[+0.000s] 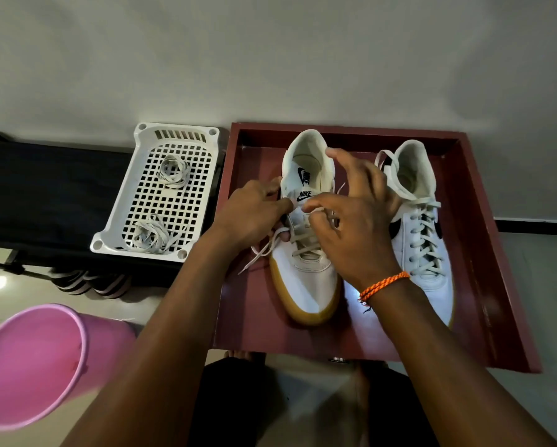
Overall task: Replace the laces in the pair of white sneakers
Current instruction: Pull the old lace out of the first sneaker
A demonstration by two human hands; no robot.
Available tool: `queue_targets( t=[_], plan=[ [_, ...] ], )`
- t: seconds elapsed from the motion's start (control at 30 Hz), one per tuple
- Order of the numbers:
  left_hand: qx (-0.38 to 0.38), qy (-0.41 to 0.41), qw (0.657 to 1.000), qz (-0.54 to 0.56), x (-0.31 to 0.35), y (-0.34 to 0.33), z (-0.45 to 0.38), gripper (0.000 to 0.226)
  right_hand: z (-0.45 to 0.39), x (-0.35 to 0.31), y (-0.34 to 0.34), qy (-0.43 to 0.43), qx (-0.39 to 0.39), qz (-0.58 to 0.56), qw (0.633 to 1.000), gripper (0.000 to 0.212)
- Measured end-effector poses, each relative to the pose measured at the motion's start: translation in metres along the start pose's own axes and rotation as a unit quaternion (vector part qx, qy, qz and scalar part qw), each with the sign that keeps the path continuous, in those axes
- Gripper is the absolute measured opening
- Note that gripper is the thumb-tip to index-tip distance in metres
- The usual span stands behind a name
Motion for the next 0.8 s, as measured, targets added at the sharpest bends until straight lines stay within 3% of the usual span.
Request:
queue_targets(
  t=[0.17,0.47,0.7,0.8],
  plan=[
    [-0.005,-0.001,1.0,-0.004,-0.002,0.001,-0.002,0.018,0.004,-0.008,-0.018,0.01,-0.084,0.061,0.995,0.009],
    [-0.006,-0.004,1.0,-0.001,-0.002,0.0,-0.002,0.019,-0.005,0.011,0.008,-0.066,0.028,-0.017,0.997,0.018],
    [-0.005,-0.007,1.0,-0.003,-0.001,0.001,-0.001,0.017,0.004,-0.005,-0.018,0.014,-0.084,0.073,0.994,0.013],
    [-0.012,-0.006,1.0,0.001,-0.002,0.0,-0.002,0.017,0.003,-0.004,-0.018,0.006,-0.069,0.054,0.996,0.012]
  ],
)
Point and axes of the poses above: each hand's wrist, its own z-axis away from the middle knuckle, its own y-axis out of the back of the hand, x = y × z, the point moved 3 cm from there along -z, towards the middle knuckle, and after that the axes turned 13 degrees about -x, right-handed, at the moved point
